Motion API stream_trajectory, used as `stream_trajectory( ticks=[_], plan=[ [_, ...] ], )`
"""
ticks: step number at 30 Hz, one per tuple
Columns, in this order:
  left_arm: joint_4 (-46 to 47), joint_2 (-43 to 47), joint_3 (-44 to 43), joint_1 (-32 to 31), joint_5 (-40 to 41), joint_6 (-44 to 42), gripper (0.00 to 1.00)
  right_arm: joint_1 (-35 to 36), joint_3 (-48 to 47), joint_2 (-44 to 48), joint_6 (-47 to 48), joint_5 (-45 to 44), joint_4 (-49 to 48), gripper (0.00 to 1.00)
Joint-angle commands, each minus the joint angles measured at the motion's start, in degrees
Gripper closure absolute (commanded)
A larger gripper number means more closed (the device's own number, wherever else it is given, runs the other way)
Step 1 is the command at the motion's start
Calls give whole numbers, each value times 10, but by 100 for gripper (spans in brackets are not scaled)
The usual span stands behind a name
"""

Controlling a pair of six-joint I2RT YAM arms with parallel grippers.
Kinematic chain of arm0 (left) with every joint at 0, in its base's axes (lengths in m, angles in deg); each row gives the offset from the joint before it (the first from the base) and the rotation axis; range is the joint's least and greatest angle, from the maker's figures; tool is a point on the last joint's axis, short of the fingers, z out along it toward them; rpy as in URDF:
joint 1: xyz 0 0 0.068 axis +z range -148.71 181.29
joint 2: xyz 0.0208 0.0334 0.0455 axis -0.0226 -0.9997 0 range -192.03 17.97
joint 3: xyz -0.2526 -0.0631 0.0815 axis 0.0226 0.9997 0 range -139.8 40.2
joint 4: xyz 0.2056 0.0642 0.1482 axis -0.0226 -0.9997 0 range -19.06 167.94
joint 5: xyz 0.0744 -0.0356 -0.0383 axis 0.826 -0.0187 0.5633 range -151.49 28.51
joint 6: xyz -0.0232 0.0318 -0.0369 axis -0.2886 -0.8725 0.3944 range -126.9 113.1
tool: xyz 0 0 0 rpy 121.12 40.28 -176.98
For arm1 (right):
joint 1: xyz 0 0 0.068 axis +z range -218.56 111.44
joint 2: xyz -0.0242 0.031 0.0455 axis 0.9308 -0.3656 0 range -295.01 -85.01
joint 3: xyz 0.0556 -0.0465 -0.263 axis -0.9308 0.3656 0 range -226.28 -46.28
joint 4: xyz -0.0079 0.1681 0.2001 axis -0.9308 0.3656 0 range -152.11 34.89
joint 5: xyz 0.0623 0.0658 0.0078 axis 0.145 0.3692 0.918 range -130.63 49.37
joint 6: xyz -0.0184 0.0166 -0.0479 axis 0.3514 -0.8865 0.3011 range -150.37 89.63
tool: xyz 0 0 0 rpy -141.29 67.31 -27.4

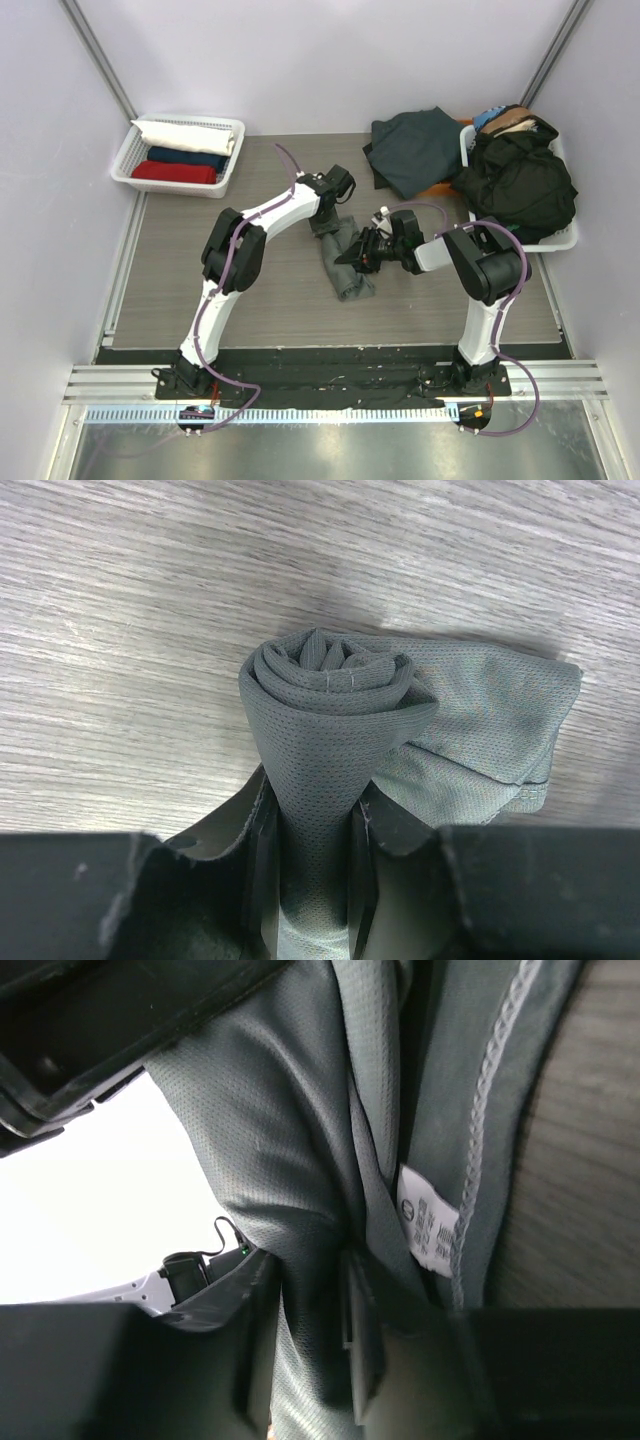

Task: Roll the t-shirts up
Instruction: Roll the T-shirt to the center of the board.

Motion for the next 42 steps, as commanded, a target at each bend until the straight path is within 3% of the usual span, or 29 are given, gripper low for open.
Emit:
stream_trajectory(
  ticks=[1,2,8,15,23,26,30,32,36,42],
  plan=[
    [-28,-13,-6,2,38,6,78,8,13,38,18,-24,50,62],
    [-30,-14,-6,2,40,5,78,7,20,44,20,-26,56,56],
    [-37,-17,-9,2,49,6,78,15,22,109,70,-67,155,42],
    [-43,-18,-16,2,51,6,78,30,34,174,99,-106,224,42],
    [-51,-27,-26,3,43,6,78,72,35,146,96,-121,217,41],
    [-55,-29,-28,4,40,6,78,76,42,136,89,-115,199,44],
    [-53,-31,-28,9,30,3,77,76,61,126,59,-93,156,65],
    [-53,-32,-28,12,25,1,78,76,72,117,50,-78,124,66],
    [-55,-33,-27,17,19,-3,77,75,74,133,75,-109,154,47],
    [-55,-35,-23,21,9,-3,77,76,45,225,168,-233,320,32]
  ],
)
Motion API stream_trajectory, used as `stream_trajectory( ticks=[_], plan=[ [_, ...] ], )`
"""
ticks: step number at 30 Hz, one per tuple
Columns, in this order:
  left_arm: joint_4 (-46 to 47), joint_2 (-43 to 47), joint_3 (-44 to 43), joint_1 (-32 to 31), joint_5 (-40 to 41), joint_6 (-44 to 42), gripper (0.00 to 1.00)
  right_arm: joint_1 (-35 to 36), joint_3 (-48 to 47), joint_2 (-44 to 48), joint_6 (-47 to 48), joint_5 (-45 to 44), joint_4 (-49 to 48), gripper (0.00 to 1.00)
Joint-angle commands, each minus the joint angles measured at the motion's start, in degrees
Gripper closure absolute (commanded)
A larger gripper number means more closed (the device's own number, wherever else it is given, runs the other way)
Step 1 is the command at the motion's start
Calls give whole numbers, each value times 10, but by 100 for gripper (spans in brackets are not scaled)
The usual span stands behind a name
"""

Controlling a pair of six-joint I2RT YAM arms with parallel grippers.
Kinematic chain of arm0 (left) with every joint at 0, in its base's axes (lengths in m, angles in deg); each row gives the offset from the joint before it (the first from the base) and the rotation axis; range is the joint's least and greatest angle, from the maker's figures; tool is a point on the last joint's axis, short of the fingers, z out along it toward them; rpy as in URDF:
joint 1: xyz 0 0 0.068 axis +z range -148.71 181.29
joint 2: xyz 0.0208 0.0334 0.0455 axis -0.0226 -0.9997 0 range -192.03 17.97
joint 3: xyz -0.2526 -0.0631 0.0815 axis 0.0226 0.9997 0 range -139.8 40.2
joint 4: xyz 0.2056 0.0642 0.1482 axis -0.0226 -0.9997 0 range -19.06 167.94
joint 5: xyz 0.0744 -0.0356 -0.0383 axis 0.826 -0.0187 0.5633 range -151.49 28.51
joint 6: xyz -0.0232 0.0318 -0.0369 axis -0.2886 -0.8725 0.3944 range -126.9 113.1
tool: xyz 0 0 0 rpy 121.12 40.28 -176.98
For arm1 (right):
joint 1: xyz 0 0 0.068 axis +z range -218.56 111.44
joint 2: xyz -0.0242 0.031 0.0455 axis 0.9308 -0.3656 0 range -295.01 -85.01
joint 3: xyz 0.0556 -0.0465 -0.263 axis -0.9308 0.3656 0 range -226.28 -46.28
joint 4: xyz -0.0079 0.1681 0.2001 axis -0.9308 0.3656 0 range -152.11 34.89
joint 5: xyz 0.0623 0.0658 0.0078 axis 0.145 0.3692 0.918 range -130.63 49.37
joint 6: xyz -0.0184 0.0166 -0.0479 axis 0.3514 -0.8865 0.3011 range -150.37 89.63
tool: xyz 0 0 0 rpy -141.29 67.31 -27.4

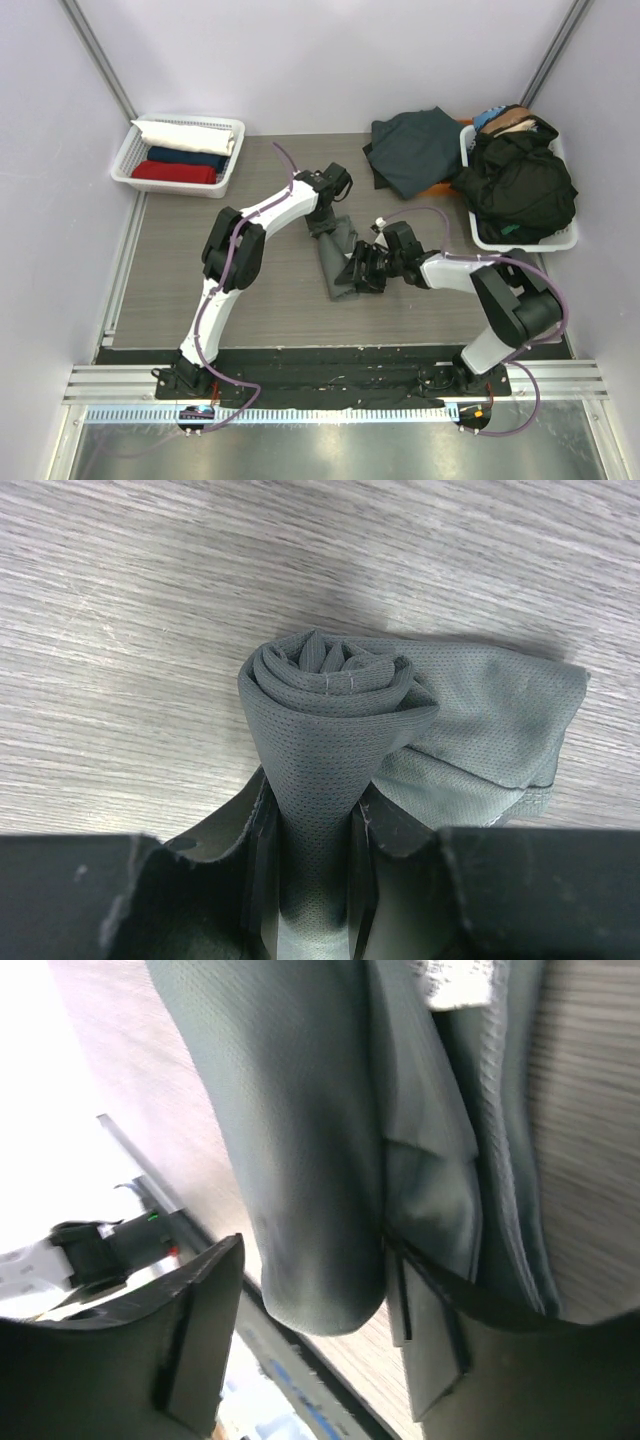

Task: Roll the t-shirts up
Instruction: Roll the T-shirt to the center of the board.

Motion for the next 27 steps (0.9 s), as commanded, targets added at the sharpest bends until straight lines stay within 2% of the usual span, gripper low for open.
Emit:
stream_trajectory(
  ticks=[1,5,6,7,9,10,11,12,13,16,20,23,27],
  plan=[
    [-21,-24,-1,12,11,-2,77,3,-18,75,84,-129,166,31],
    [-21,-24,1,12,5,0,77,40,-52,141,121,-261,257,30],
    [-21,-24,1,12,3,0,76,50,-62,160,133,-313,274,19],
    [-21,-24,0,12,3,0,76,62,-82,167,138,-353,301,18],
    [-22,-23,1,12,3,-1,76,114,-103,178,154,-414,325,18],
    [-22,-23,1,12,3,0,76,138,-119,186,159,-482,335,18],
    [-22,-22,1,12,3,0,76,160,-127,187,165,-511,339,18],
    [-22,-21,1,12,3,0,76,202,-136,186,170,-546,346,18],
    [-22,-21,2,12,3,0,76,223,-155,179,180,-602,357,18],
    [-23,-21,2,13,0,0,76,310,-184,158,203,-694,368,18],
    [-24,-23,1,13,-4,0,76,393,-229,65,209,-856,403,18],
    [-28,-24,-1,14,-4,0,76,441,-257,21,220,-942,426,18],
    [-32,-25,-5,16,-4,-1,76,467,-288,-66,250,-987,436,18]
  ],
)
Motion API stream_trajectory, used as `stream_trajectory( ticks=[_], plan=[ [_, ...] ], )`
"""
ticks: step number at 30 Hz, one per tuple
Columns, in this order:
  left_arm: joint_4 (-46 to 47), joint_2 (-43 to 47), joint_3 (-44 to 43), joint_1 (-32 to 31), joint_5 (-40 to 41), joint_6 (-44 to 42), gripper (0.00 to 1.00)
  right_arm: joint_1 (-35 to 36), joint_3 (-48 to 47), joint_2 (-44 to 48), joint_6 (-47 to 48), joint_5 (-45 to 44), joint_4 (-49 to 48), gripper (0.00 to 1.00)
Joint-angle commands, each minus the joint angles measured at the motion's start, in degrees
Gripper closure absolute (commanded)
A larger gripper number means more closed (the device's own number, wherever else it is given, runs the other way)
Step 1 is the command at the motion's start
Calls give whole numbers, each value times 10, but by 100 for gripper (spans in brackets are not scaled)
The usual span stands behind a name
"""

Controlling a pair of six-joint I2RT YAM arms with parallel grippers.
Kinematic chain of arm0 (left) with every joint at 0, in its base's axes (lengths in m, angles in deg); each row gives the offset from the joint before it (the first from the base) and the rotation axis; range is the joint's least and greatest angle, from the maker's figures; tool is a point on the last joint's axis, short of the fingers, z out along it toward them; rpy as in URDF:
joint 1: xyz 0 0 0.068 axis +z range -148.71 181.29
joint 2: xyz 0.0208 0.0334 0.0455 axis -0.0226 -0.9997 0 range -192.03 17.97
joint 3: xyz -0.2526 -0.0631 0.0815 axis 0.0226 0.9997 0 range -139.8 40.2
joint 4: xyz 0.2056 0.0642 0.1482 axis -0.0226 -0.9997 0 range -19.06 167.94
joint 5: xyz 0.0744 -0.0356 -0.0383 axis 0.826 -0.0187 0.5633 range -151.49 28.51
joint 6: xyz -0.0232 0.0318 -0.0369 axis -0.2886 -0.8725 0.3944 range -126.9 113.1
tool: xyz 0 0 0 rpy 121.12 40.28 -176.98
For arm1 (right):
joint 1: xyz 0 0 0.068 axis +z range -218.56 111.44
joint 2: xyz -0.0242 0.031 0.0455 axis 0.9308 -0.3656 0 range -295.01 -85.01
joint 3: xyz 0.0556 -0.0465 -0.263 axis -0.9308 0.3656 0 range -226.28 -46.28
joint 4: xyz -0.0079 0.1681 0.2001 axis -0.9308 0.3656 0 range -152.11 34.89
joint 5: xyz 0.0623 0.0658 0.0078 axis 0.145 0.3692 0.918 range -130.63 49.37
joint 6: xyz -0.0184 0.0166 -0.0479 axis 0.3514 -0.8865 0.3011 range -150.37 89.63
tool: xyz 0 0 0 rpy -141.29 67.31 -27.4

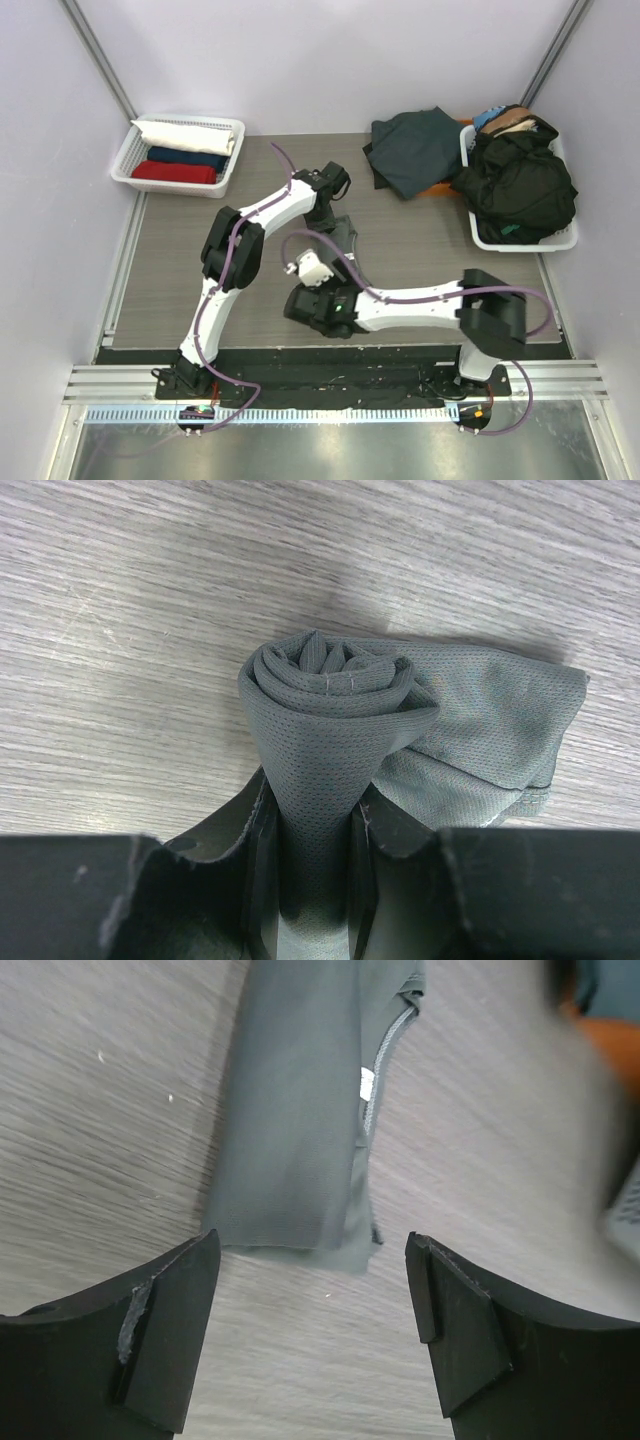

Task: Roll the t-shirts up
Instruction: Roll the T-shirt to the center of the board.

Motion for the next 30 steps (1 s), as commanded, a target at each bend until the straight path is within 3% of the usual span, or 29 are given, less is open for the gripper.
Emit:
stream_trajectory(
  ticks=[1,7,14,30],
  plan=[
    [-33,-26,-6,11,10,-2,76,20,-50,-72,41,-146,36,18],
    [-44,-31,-11,15,2,-6,76,26,-120,-190,124,-191,24,17],
    [-65,-36,-30,16,-15,-9,76,26,-182,-284,169,-175,10,17],
    [-89,-31,-19,24,-35,-23,75,-1,-140,-303,240,-189,-107,16]
  ],
)
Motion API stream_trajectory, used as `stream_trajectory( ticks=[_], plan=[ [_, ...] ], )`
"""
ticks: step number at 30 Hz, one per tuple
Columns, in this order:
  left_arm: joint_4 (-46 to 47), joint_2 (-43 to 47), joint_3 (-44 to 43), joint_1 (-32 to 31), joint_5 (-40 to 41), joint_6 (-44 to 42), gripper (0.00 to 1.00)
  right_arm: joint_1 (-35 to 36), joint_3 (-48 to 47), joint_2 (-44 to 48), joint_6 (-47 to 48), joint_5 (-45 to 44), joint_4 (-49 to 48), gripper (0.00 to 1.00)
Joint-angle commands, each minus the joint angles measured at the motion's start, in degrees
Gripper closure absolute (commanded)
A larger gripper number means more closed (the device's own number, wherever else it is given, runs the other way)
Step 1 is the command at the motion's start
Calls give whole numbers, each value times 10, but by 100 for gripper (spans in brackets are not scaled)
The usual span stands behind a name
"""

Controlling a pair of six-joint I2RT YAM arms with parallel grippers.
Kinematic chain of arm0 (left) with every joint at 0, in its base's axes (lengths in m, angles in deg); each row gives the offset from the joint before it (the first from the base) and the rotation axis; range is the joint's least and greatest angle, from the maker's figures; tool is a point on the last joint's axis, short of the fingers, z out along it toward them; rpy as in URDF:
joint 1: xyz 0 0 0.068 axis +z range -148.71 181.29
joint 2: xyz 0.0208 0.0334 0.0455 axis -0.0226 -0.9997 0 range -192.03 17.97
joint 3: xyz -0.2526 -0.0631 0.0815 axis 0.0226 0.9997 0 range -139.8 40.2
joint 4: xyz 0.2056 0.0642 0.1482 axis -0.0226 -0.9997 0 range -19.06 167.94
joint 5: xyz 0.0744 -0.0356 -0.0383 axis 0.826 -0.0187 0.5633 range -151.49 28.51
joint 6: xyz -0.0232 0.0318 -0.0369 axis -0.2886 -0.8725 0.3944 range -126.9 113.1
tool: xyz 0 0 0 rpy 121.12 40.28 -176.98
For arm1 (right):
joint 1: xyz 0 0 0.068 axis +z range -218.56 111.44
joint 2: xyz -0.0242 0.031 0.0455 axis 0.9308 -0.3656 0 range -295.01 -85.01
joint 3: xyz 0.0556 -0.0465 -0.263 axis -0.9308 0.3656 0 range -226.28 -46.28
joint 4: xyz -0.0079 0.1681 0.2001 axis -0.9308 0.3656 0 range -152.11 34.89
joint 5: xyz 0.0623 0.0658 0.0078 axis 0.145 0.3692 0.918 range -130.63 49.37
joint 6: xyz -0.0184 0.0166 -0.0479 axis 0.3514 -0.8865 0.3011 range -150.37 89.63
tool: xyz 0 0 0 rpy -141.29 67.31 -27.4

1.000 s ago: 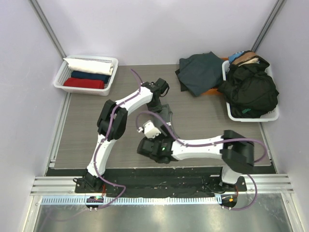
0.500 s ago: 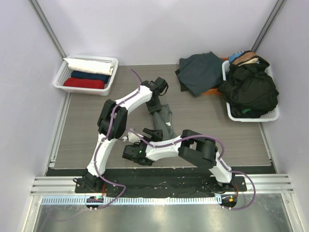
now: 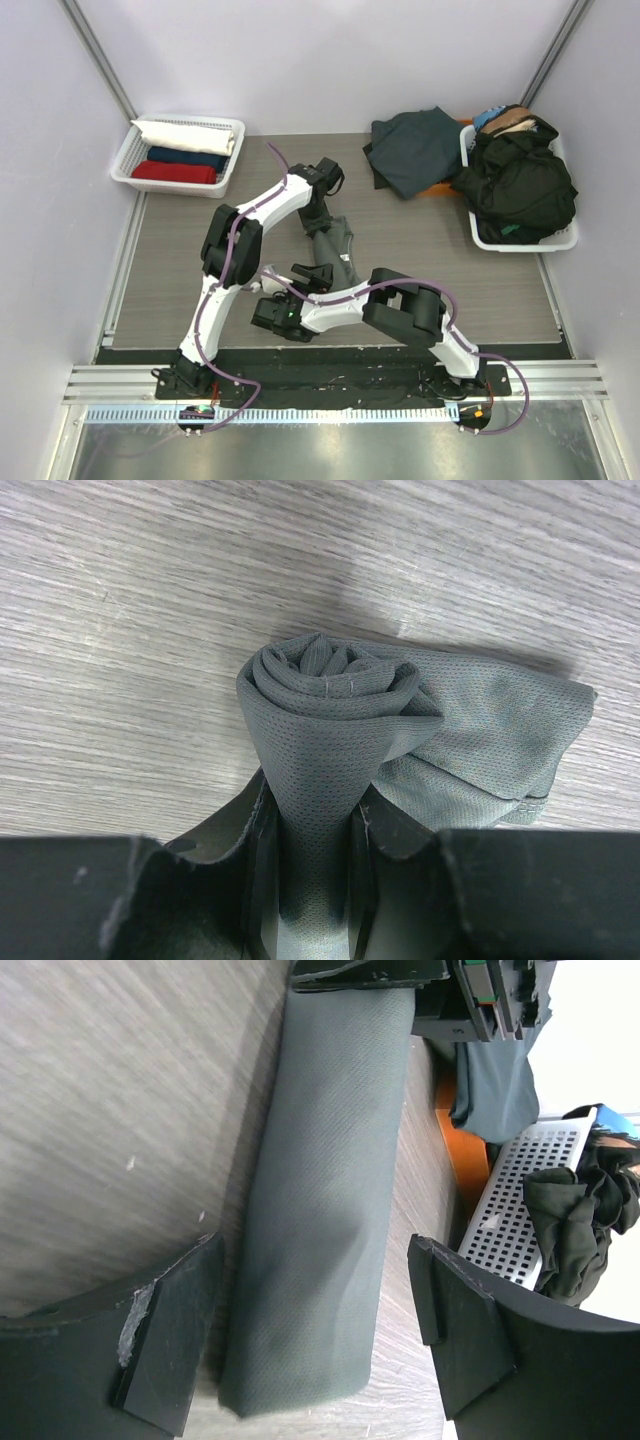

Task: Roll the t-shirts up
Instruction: Roll the T-shirt to the center of the board.

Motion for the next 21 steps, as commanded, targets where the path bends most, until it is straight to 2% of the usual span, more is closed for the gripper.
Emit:
stream_trajectory(
  ticks=[1,12,16,21],
  plan=[
    [-38,-12,18,3,-1,-14,75,-15,22,-1,27,2,-63,16],
    [-33,-3,37,3,11,-7,76,-39,59,23,46,31,-109,17],
    [-35,-8,35,3,9,-8,85,-52,50,22,59,40,-117,17],
    [-35,-13,35,-2,-3,-2,85,-57,57,23,79,69,-141,18]
  ],
)
